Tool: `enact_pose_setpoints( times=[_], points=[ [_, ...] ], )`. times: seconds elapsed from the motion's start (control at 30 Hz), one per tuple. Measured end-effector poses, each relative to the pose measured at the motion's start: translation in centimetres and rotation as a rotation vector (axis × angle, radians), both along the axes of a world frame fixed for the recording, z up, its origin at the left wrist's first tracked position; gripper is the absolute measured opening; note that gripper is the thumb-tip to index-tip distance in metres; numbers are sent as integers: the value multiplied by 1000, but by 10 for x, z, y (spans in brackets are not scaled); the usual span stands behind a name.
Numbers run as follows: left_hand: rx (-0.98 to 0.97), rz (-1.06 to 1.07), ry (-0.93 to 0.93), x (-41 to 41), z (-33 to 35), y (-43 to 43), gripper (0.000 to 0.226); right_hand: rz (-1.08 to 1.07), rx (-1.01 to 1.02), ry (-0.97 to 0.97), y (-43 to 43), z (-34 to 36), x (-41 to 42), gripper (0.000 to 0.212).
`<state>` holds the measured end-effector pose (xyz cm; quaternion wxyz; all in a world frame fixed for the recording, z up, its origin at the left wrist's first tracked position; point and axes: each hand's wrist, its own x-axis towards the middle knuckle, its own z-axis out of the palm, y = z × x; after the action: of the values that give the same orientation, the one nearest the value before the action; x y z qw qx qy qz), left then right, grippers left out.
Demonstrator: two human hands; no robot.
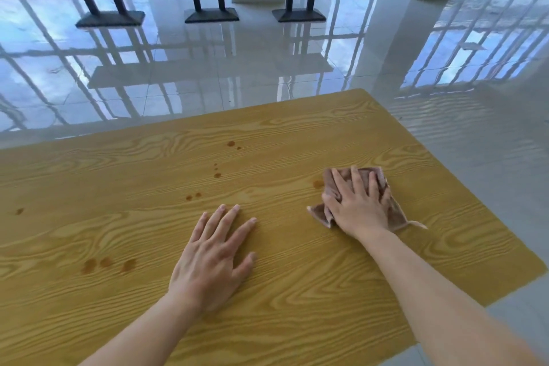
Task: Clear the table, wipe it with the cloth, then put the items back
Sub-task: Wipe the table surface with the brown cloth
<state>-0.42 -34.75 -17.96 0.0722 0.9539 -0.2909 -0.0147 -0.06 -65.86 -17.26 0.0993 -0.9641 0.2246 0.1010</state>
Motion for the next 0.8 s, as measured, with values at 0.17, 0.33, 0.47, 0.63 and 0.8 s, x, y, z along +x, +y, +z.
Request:
enact_pose_setpoints(
  times=[0.17,0.33,0.47,0.63,0.8],
  points=[
    [11,-10,-3,1,-1,2,67,378,-25,-118,64,-1,-41,66],
    [4,-15,2,2,-3,1,67,393,-64,-31,12,5,-49,66],
    [-5,-11,-9,2,-3,1,67,49,4,-5,19,4,32,67],
    [-30,-12,-17,2,-4,2,65,460,-29,-112,63,-1,-27,64],
    [-36,-16,-12,2,-6,4,65,125,-62,-17,-25,4,-7,65]
  ],
)
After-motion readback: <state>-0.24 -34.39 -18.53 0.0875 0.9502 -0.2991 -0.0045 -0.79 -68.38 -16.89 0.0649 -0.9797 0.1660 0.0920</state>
